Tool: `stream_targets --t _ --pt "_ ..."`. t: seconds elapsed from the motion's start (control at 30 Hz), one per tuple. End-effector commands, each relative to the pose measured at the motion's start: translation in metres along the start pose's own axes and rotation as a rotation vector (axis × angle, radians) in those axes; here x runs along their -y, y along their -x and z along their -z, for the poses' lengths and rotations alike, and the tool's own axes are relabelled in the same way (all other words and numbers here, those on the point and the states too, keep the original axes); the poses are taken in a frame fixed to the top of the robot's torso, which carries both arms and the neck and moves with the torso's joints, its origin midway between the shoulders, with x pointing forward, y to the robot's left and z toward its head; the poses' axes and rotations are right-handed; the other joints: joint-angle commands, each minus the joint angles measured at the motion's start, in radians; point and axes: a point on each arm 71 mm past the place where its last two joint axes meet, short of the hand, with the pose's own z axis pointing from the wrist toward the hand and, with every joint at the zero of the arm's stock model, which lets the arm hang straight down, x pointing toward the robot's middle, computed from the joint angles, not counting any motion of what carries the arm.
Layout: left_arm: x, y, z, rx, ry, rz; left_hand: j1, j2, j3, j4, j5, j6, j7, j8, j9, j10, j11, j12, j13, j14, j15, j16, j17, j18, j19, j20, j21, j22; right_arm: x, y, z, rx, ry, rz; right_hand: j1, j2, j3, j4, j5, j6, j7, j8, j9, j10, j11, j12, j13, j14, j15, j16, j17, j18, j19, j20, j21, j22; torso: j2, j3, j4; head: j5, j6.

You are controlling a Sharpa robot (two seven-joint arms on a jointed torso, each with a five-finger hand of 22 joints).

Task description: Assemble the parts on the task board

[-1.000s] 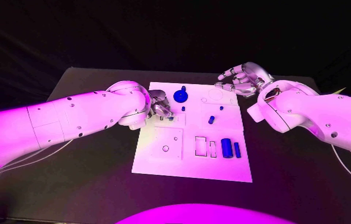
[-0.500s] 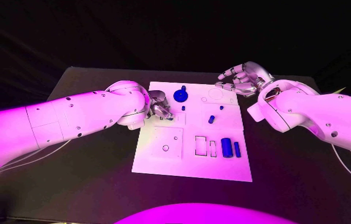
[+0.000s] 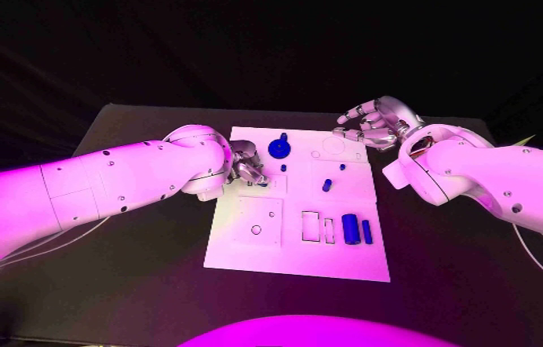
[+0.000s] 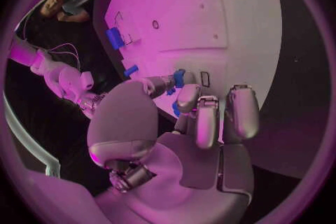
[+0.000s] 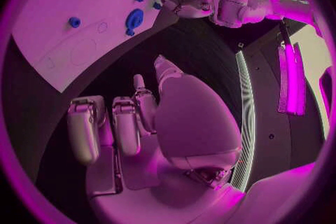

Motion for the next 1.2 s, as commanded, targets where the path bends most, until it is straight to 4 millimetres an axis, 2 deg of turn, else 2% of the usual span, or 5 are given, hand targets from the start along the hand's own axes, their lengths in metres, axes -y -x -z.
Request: stream_targets --t 0.03,0.33,0.77,1.1,1.2 --pt "0.001 -0.004 -0.002 -0.030 0.003 -0.018 0.005 0.007 0.191 -0.185 0.005 0.005 -0.007 0.003 -0.002 0.006 0.001 0.005 0.002 0.104 -0.005 0.004 0.263 -0.006 0.007 0.002 0.005 0.001 -0.001 -0.001 0.000 -0.008 0.015 0.009 -0.010 0.002 0.005 0.000 0.007 0.003 -0.003 0.006 0.001 0.001 -0.003 0.004 0.080 0.097 -0.006 -0.004 0.240 0.007 0.084 -0.008 -0.004 0.223 0.001 0.0009 0.0007 0.000 -0.001" --pt "0.002 -0.004 -0.005 -0.058 0.009 -0.016 -0.027 0.015 0.187 -0.166 -0.004 0.017 -0.013 0.008 0.003 0.015 -0.002 0.008 0.004 0.104 -0.007 0.004 0.263 -0.006 0.010 0.000 0.006 0.005 -0.001 -0.001 0.000 -0.008 0.015 0.009 -0.010 0.002 0.005 0.000 0.007 0.003 -0.003 0.006 0.001 0.001 -0.003 0.004 0.080 0.097 -0.006 -0.004 0.240 0.007 0.084 -0.008 -0.004 0.223 0.000 0.0012 0.0001 0.000 -0.005" --pt "0.007 -0.005 -0.012 -0.075 0.012 -0.014 -0.062 0.032 0.155 -0.137 -0.015 0.039 -0.025 0.008 0.006 0.031 -0.012 0.013 0.010 0.104 -0.015 0.004 0.263 -0.010 0.022 -0.008 0.011 0.021 -0.001 -0.001 0.000 -0.008 0.016 0.008 -0.010 0.002 0.005 0.000 0.007 0.003 -0.003 0.006 0.001 0.001 -0.003 0.004 0.080 0.097 -0.006 -0.004 0.240 0.007 0.084 -0.008 -0.004 0.223 0.000 0.0008 -0.0004 -0.002 -0.004" --pt "0.007 -0.005 -0.013 -0.076 0.015 -0.015 -0.075 0.031 0.136 -0.127 -0.020 0.043 -0.029 0.006 0.007 0.034 -0.014 0.013 0.012 0.104 -0.017 0.004 0.263 -0.011 0.024 -0.010 0.012 0.024 -0.001 -0.001 0.000 -0.009 0.016 0.008 -0.013 0.001 0.006 0.000 0.007 0.002 -0.003 0.009 0.002 0.001 -0.003 0.004 0.080 0.096 -0.007 -0.005 0.238 0.007 0.083 -0.009 -0.005 0.222 0.000 0.0002 0.0000 -0.004 -0.005" --pt "0.007 -0.005 -0.013 -0.079 0.016 -0.017 -0.082 0.022 0.120 -0.124 -0.020 0.044 -0.031 0.004 0.007 0.034 -0.016 0.013 0.012 0.104 -0.019 0.004 0.263 -0.011 0.026 -0.012 0.012 0.025 -0.001 -0.001 0.000 -0.009 0.015 0.008 -0.013 0.001 0.006 0.000 0.007 0.002 -0.003 0.009 0.002 0.001 -0.003 0.004 0.080 0.096 -0.007 -0.005 0.238 0.007 0.083 -0.009 -0.005 0.222 0.000 -0.0002 0.0000 -0.004 -0.005"
